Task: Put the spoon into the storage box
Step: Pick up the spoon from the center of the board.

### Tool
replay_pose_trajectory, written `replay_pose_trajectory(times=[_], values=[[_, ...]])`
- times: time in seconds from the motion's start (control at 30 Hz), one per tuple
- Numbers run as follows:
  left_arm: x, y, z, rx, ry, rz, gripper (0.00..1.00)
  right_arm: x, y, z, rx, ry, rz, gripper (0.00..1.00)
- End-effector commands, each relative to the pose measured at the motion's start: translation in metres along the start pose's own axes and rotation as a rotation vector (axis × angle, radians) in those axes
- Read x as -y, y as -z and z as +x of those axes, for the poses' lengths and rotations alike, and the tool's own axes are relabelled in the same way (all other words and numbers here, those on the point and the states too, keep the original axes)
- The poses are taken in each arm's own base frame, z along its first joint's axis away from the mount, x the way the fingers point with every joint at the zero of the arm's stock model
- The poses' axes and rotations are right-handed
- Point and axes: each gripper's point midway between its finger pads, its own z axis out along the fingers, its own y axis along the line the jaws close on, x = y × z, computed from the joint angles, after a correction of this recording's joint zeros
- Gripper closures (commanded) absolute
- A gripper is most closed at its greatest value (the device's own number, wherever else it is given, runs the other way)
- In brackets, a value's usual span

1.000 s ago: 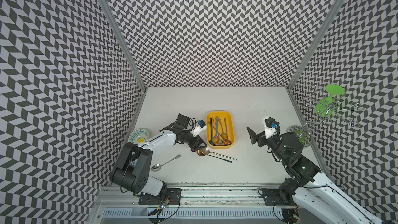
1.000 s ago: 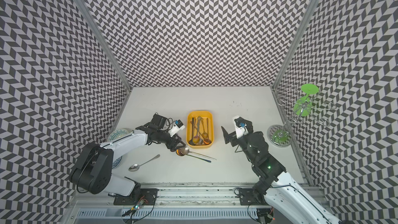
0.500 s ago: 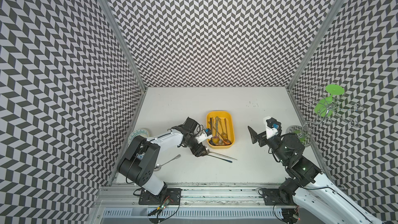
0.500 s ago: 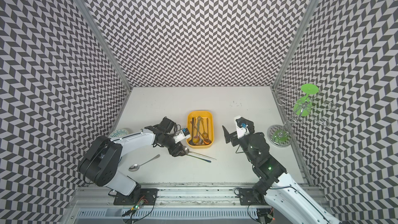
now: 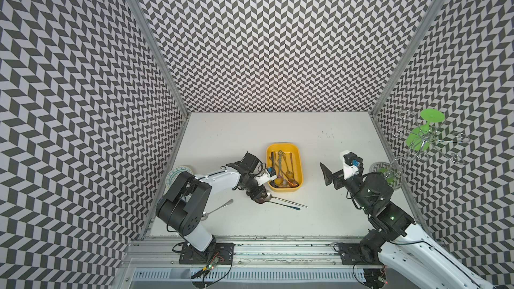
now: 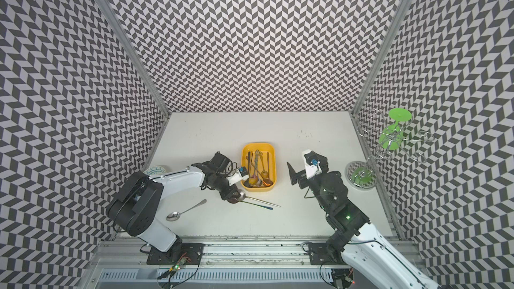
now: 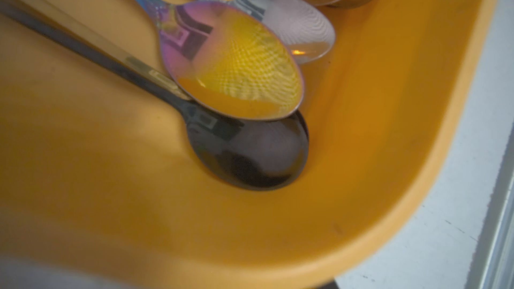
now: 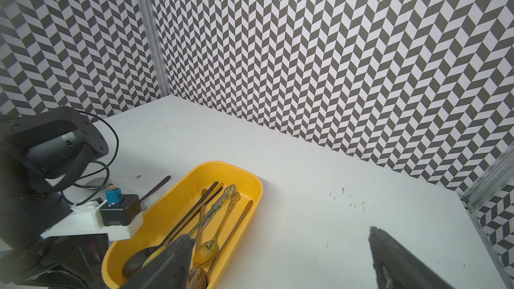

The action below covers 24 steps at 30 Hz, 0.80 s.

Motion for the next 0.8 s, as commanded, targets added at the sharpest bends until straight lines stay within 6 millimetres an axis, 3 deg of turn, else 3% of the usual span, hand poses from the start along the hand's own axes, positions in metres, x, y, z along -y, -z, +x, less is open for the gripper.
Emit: replay_pose_trajectory(times=[0.0, 0.23, 0.5, 0.77], values=[[0.001, -0.007, 0.013, -0.061, 0.018, -0.004, 0.81, 0.002, 0.002, -0.010, 0.040, -0.004, 0.010, 0.00], [0.002, -0.004, 0.009, -0.050, 0.013, -0.011, 1.00, 0.001, 0.001, -0.009, 0.037, -0.002, 0.011, 0.00], [0.008, 0.007, -0.002, -0.010, -0.007, -0.004, 1.00, 0.001, 0.000, -0.006, 0.023, 0.002, 0.013, 0.00], [0.032, 0.032, -0.013, 0.065, -0.102, 0.058, 1.00, -0.002, -0.004, -0.006, -0.002, -0.001, -0.003, 0.01]])
